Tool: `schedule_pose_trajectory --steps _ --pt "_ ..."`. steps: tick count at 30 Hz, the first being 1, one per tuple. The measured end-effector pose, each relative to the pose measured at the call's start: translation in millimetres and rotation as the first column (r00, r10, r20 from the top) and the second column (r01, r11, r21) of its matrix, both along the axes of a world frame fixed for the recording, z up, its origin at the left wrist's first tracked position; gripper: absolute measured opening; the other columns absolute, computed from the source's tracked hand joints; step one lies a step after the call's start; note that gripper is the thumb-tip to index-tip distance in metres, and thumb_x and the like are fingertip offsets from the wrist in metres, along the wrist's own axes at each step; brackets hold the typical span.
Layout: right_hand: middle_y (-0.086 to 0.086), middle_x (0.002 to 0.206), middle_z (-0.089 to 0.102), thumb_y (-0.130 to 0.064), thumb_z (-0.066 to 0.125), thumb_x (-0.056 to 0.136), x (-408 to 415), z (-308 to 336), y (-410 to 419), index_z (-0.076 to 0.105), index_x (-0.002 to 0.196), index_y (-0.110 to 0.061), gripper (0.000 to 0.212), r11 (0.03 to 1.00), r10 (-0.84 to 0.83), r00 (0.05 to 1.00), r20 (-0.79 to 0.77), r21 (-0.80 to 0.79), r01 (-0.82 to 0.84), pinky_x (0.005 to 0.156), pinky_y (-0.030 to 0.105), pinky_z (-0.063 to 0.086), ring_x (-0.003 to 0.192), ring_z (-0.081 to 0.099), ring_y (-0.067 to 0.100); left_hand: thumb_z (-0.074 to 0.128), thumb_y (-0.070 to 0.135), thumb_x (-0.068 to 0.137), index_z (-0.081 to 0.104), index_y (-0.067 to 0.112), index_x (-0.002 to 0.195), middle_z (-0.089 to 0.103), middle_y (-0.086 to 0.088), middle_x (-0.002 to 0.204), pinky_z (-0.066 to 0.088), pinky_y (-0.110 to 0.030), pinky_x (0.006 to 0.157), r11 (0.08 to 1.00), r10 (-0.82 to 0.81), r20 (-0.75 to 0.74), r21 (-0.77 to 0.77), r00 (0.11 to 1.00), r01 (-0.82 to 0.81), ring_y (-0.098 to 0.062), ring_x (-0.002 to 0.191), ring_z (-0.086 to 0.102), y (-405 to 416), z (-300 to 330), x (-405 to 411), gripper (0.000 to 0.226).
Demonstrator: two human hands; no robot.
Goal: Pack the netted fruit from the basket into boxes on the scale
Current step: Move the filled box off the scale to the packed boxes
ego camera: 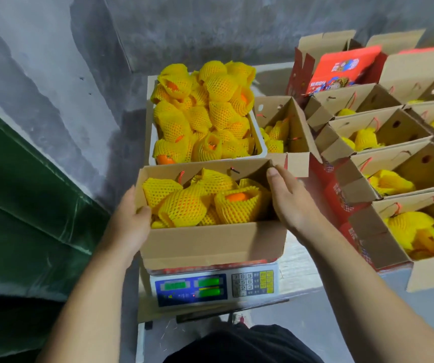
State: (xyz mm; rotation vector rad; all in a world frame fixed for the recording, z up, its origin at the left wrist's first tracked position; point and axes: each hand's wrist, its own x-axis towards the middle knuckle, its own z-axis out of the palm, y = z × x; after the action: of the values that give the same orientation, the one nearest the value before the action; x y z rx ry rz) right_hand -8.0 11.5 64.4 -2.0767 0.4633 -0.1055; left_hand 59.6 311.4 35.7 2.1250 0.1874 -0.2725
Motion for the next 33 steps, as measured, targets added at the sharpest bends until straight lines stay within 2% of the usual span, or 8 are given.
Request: schedule_pose_trajectory --steps 3,6,10,15,20,24,30,33 --pt "0.0 0.084 0.069 -0.021 0.059 0.1 2 -5 -12 0.068 0.105 -0.015 0.012 1.0 0.023 0.978 -0.206 0.02 -0.019 0.07 0.025 0.049 0.08 0.06 0.009 0.052 0.021 0.107 0.065 0.054 0.098 0.072 0.018 0.088 0.048 -0.032 0.069 0.998 0.056 0.042 0.031 0.998 -0.057 -0.017 0.09 0.067 0 1 2 0.037" --pt "0.01 0.08 0.063 0.004 0.046 0.089 1 -1 -10 0.064 0.089 -0.012 0.024 0.998 0.031 0.962 -0.271 -0.041 -0.044 0.065 0.031 0.046 0.078 0.056 0.025 0.048 0.015 0.106 0.066 0.053 0.085 0.072 0.011 0.088 0.055 -0.042 0.079 0.998 0.049 0.073 0.04 0.996 -0.052 -0.023 0.088 0.067 0 7 -2 0.047" --pt "0.003 0.079 0.061 -0.005 0.045 0.096 -24 8 -3 0.064 0.089 -0.016 0.023 0.992 -0.017 0.976 -0.219 -0.122 -0.01 0.067 0.039 0.05 0.077 0.056 0.026 0.048 0.015 0.105 0.067 0.059 0.094 0.073 0.009 0.088 0.051 -0.04 0.076 0.999 -0.044 0.115 0.031 0.992 0.04 -0.025 0.087 0.067 6 20 -13 0.049" --pt "-0.008 0.06 0.051 -0.007 0.049 0.097 -73 30 -17 0.062 0.086 -0.018 0.021 0.991 -0.107 0.987 -0.119 -0.091 0.097 0.051 0.03 0.037 0.056 0.047 0.012 0.042 0.037 0.09 0.062 0.061 0.124 0.072 0.027 0.095 0.057 -0.045 0.079 0.981 -0.195 0.2 0.023 0.96 0.194 -0.018 0.092 0.07 0 46 -30 0.046" --pt "-0.014 0.052 0.047 -0.008 0.049 0.1 -127 58 -52 0.062 0.084 -0.02 0.024 0.981 -0.147 0.989 -0.033 -0.135 0.141 0.04 0.015 0.032 0.049 0.045 0.004 0.044 0.041 0.089 0.061 0.066 0.124 0.072 0.033 0.101 0.056 -0.039 0.079 0.953 -0.281 0.263 -0.038 0.923 0.301 0.006 0.089 0.07 -42 75 -54 0.046" --pt "-0.01 0.056 0.044 -0.007 0.05 0.099 -168 75 -97 0.059 0.08 -0.018 0.024 0.954 -0.221 0.975 0.012 -0.207 0.219 0.041 0.019 0.031 0.053 0.046 0.007 0.045 0.054 0.085 0.059 0.06 0.135 0.07 0.03 0.122 0.053 -0.056 0.102 0.911 -0.377 0.297 -0.052 0.877 0.409 -0.007 0.113 0.068 -90 84 -73 0.052" --pt "-0.008 0.062 0.052 -0.01 0.051 0.102 -233 98 -193 0.059 0.079 -0.023 0.028 0.947 -0.232 0.971 0.061 -0.214 0.24 0.041 0.017 0.035 0.058 0.05 0.003 0.045 0.062 0.09 0.049 0.066 0.141 0.072 0.03 0.117 0.058 -0.061 0.088 0.914 -0.388 0.344 0.028 0.855 0.404 -0.019 0.104 0.073 -179 79 -108 0.051" --pt "0.011 0.076 0.057 -0.012 0.051 0.103 -268 106 -248 0.061 0.085 -0.021 0.022 0.943 -0.237 0.97 0.058 -0.228 0.244 0.043 0.02 0.036 0.061 0.049 0.012 0.047 0.056 0.091 0.049 0.062 0.144 0.071 0.028 0.125 0.056 -0.06 0.093 0.899 -0.415 0.358 0.017 0.836 0.438 -0.017 0.113 0.072 -244 84 -133 0.053"
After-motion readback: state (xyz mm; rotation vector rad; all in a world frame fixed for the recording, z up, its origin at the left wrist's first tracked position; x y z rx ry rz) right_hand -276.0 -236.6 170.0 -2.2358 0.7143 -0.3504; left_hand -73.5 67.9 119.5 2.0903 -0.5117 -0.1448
